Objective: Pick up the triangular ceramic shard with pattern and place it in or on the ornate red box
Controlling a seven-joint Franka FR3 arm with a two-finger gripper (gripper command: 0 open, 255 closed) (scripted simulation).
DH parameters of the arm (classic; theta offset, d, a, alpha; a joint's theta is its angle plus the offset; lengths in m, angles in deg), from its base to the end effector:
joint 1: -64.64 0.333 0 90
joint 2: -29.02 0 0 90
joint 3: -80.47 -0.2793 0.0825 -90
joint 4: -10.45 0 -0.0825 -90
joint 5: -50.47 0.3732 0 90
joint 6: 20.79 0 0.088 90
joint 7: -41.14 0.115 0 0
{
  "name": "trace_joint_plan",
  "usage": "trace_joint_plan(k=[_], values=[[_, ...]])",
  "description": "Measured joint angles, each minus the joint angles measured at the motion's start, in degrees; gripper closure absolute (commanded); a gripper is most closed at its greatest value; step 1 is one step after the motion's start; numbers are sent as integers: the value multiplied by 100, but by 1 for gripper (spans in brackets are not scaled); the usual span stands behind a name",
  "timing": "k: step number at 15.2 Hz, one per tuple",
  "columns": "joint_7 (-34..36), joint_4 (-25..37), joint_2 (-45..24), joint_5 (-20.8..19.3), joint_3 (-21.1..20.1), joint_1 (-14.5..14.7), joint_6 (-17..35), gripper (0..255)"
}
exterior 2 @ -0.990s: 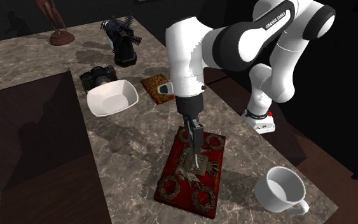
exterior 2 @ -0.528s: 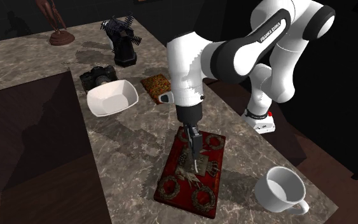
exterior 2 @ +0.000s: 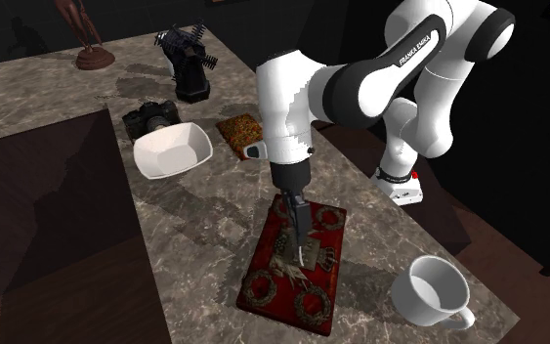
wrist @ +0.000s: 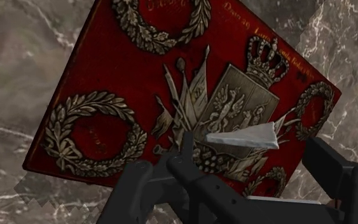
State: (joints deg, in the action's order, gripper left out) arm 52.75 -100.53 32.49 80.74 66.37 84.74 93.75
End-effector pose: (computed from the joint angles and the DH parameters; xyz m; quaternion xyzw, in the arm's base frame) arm 0.4350 0.3396 0.4871 -0.9650 -0.0972 0.0377 0.2408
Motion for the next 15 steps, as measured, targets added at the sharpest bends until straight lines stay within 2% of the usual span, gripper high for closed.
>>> trace_joint_plan(k=[4,9,15], values=[[0,0,0,0,0,0,0,0],[14,377,154,-56,158,-132,-591,0],[33,447,169,-67,173,-143,-684,0]])
